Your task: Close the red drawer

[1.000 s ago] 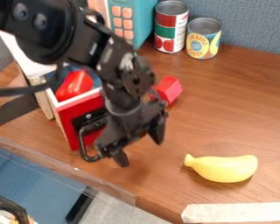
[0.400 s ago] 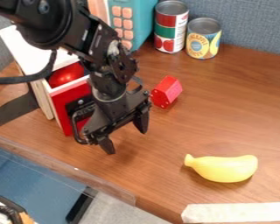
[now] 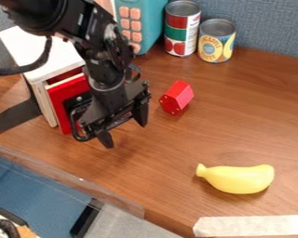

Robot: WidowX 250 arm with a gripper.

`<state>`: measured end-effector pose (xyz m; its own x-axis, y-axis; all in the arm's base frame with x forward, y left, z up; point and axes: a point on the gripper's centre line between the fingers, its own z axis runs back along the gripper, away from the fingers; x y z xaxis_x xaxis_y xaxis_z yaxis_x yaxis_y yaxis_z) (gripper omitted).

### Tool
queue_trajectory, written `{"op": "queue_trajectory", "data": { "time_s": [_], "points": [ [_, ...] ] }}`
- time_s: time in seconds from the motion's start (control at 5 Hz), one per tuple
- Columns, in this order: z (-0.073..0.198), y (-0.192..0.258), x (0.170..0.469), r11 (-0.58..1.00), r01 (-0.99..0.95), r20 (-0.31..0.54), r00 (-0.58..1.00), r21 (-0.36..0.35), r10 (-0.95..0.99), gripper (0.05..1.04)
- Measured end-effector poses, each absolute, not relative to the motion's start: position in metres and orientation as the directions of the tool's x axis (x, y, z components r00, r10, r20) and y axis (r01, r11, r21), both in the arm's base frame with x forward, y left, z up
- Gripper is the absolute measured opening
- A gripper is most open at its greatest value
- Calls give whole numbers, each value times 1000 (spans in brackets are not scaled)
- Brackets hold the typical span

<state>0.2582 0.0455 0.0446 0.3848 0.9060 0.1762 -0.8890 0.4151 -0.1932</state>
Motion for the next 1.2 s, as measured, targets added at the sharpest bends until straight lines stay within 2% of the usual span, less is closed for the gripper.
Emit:
{"op": "queue_trajectory", "data": {
  "time_s": [0.4,0.8,1.2],
  "points": [
    [46,68,262,397,-901,187,366,-176,912,999],
    [42,66,258,399,-901,157,375,-168,914,999],
    [59,7,247,545,-812,120,532,-210,838,999]
  ]
}}
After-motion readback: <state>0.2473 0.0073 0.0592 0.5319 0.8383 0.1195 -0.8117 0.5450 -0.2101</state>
